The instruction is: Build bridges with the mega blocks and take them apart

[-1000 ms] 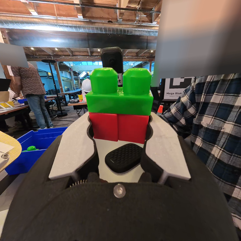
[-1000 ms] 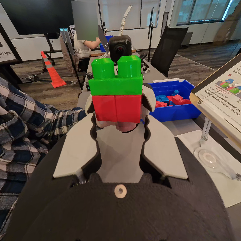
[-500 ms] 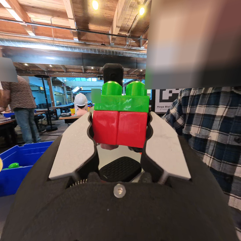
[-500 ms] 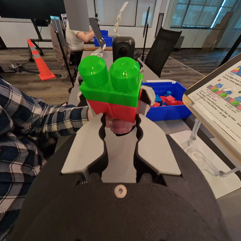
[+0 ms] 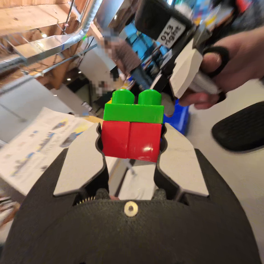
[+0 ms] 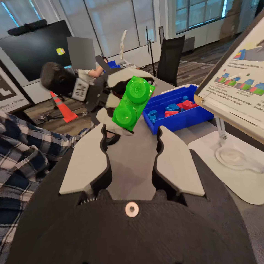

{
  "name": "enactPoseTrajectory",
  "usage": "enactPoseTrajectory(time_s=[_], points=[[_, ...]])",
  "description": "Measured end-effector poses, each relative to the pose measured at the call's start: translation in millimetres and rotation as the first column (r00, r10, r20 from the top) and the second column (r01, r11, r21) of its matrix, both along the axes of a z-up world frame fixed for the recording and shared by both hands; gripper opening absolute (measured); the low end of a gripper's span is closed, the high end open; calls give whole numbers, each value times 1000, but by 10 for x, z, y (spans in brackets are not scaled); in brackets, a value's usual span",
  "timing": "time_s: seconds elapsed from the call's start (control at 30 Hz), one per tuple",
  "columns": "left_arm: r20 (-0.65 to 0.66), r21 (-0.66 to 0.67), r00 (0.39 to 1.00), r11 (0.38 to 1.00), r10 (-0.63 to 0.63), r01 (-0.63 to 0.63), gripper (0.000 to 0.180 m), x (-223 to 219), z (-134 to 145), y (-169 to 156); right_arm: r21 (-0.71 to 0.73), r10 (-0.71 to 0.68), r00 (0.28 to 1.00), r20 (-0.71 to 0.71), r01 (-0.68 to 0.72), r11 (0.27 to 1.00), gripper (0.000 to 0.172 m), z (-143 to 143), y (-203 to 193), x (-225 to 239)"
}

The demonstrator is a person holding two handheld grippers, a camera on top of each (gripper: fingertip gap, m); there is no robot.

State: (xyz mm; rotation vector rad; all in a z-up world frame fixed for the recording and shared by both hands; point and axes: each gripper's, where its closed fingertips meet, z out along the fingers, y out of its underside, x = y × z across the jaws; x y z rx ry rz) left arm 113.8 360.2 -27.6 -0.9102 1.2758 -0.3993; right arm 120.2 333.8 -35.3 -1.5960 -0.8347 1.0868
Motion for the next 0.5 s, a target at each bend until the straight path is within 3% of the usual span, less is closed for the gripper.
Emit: enactPoseTrajectory(time_s=[0.13,0.23,0.3,0.5], points=[[-156,247,970,958,188,-146,78,140,-53,66,-59,13,995,-103,-20,998,70,88,27,-50],[-193,367,952,917,236,-153,78,252,-86,22,-72,-12,997,-81,6,997,52,47,99,-64],[-196,407,945,899,260,-162,78,288,-71,2,-78,-34,997,-74,28,997,37,18,155,-43],[-206,430,937,887,281,-171,79,318,-17,25,-30,-24,989,-145,20,999,37,86,190,14]])
